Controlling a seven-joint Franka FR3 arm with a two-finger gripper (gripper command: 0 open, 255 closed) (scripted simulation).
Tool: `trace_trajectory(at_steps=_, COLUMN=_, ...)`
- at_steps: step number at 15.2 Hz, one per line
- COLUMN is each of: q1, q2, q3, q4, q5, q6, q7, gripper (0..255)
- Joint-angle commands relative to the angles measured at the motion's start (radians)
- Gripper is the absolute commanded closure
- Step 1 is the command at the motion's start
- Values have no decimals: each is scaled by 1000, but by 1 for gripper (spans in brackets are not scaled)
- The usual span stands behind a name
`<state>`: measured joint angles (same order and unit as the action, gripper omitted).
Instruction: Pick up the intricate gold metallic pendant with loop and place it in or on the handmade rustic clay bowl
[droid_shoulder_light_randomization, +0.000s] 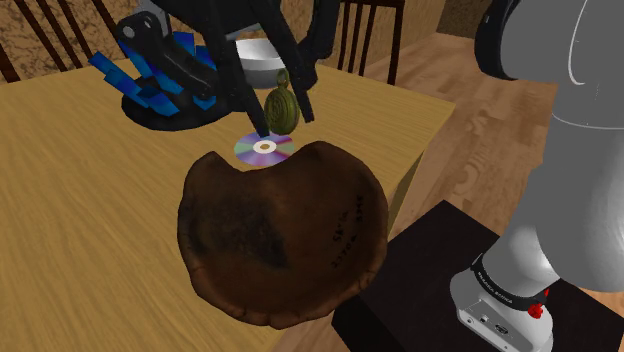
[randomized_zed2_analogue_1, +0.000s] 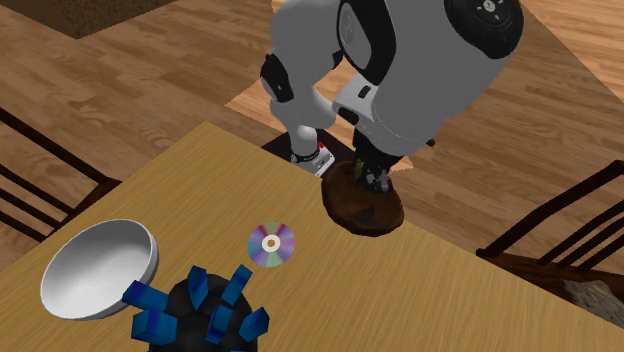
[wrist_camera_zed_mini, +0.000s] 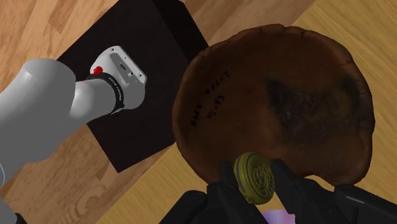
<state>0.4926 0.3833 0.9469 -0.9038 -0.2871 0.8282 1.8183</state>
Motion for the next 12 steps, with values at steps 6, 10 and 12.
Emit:
trace_trajectory(at_steps=6, q1=-139, q2=-111, q3=17, q4=-253, q5=94, q6=164, q7=-34, gripper=255)
trace_trajectory(at_steps=10, q1=-187, q2=-158, q3=17, q4=-357, q5=129, q6=236, q7=-56, gripper=255)
trace_trajectory(at_steps=12, q1=-187, q2=-158, q3=17, q4=-357, q5=129, q6=236, q7=-56, gripper=255)
